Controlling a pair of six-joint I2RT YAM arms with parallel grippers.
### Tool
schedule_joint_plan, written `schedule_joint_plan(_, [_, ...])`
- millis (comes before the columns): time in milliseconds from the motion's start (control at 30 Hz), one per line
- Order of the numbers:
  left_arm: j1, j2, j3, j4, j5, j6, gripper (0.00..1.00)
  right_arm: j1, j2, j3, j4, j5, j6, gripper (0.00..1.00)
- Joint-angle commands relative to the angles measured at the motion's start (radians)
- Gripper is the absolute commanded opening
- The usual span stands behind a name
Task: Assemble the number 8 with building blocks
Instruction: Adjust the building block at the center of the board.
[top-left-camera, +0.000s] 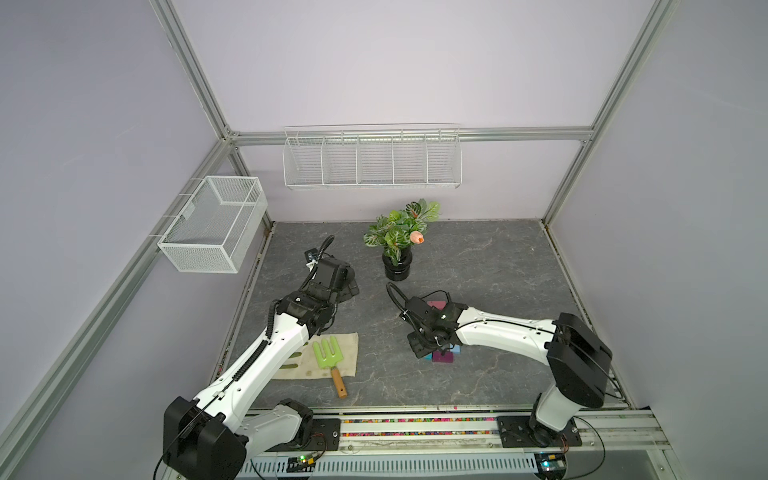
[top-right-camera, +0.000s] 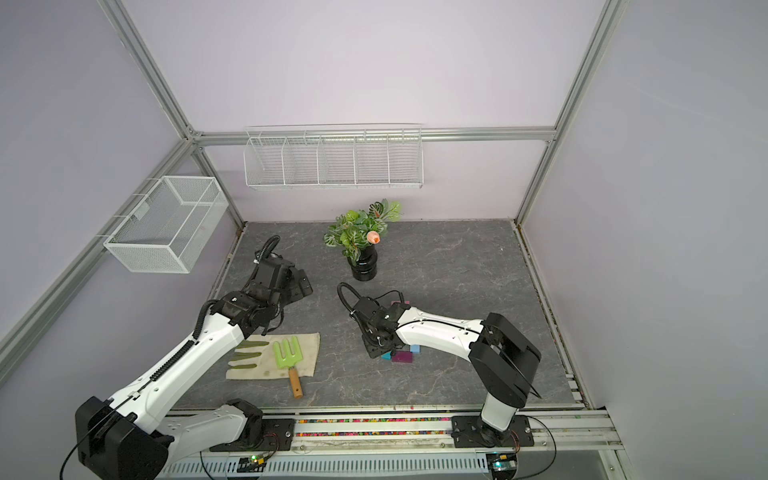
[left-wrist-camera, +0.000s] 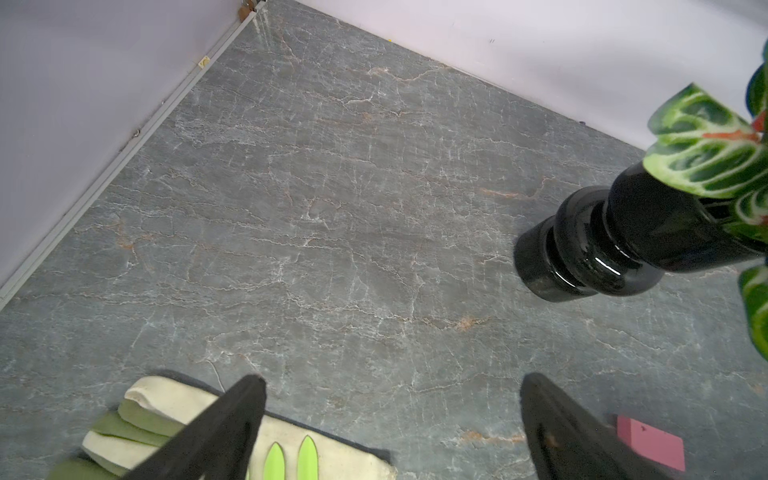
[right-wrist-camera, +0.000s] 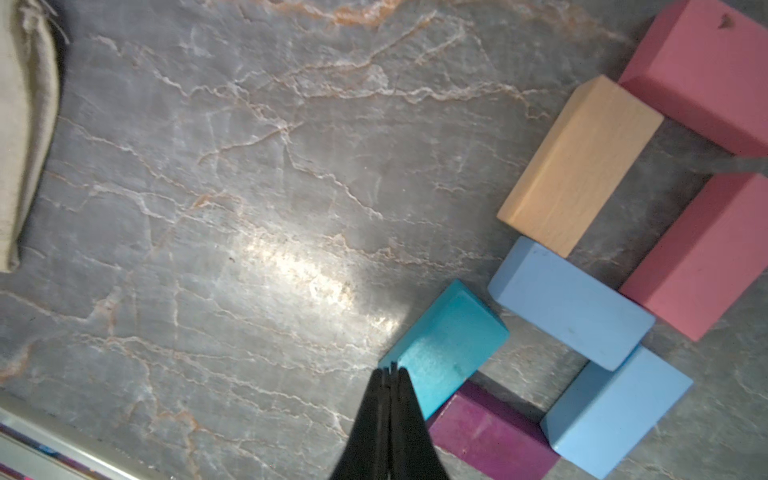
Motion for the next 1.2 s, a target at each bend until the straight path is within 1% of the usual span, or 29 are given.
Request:
schedule_joint_plan(0, [-0.004, -0.007, -0.002, 0.007, -0.021, -0.006, 0.99, 0.018, -0.007, -0.030, -0.001, -0.020, -0.001, 0.07])
schedule_joint_plan(233, [-0.005, -0.006, -0.008, 0.011, -0.021, -0.007, 1.00, 0.043, -0.041, -0.095, -0.001, -0.046, 0.020, 0.07])
schedule_joint_plan(400, [-0.004, -0.005, -0.008, 0.011, -0.017, -0.010, 1.00, 0.049, -0.050, -0.116, -0.013, -0.025, 0.035, 0.07])
schedule_joint_plan(733, [-0.005, -0.008, -0.007, 0.008, -0.015, -0.007, 1.00, 0.048, -0.015, -0.108, -0.026, 0.013, 0.034, 0.07])
schedule_joint_plan(1167, [-0.005, -0.010, -0.007, 0.006, -0.015, -0.007, 1.00, 0.046, -0.004, -0.093, -0.046, 0.049, 0.026, 0.07])
